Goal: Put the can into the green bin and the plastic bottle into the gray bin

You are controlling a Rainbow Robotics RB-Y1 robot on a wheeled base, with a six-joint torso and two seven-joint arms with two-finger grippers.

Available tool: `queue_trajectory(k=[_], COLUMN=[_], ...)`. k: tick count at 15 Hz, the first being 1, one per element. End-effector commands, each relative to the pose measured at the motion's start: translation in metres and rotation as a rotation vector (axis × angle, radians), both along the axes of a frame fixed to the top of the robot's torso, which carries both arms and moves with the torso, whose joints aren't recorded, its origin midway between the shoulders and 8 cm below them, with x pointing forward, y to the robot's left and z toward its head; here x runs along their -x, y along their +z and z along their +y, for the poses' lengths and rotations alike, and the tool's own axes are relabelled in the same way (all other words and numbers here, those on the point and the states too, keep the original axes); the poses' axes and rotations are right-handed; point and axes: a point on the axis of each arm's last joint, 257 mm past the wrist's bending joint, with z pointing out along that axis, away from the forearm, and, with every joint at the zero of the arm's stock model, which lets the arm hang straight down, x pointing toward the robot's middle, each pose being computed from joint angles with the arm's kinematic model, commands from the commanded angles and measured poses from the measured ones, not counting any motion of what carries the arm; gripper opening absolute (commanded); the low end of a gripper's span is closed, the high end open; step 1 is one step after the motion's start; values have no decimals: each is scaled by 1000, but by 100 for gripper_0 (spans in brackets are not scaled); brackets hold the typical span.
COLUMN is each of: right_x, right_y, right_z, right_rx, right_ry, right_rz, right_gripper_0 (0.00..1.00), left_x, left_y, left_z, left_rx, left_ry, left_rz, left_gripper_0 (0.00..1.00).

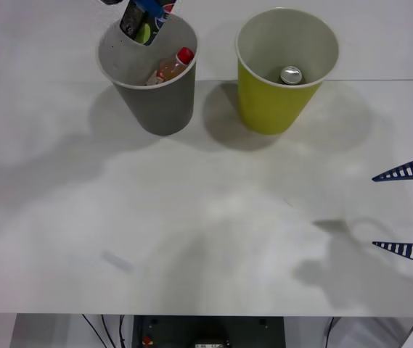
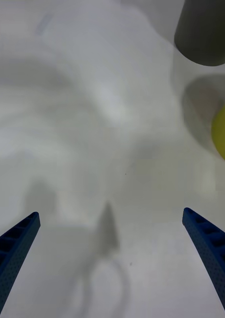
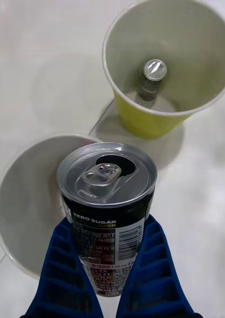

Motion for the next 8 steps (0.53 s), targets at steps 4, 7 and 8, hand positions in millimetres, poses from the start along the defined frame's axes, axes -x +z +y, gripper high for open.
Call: queue_trajectory(k=[4, 7, 8], right_x=[0, 0, 0], right_y=[0, 0, 0], right_z=[0, 0, 0], right_rx=[0, 0, 0], right_ry=[0, 0, 0], right_rz=[0, 0, 0], right_gripper_0=[100, 100, 100], left_x=[-26, -41, -47], left_y=[17, 16, 19], left_z=[-56, -75, -86], left_rx=[30, 12, 35], left_ry=[27, 44, 49], left_rz=[32, 33, 23], left_gripper_0=[1, 1, 1])
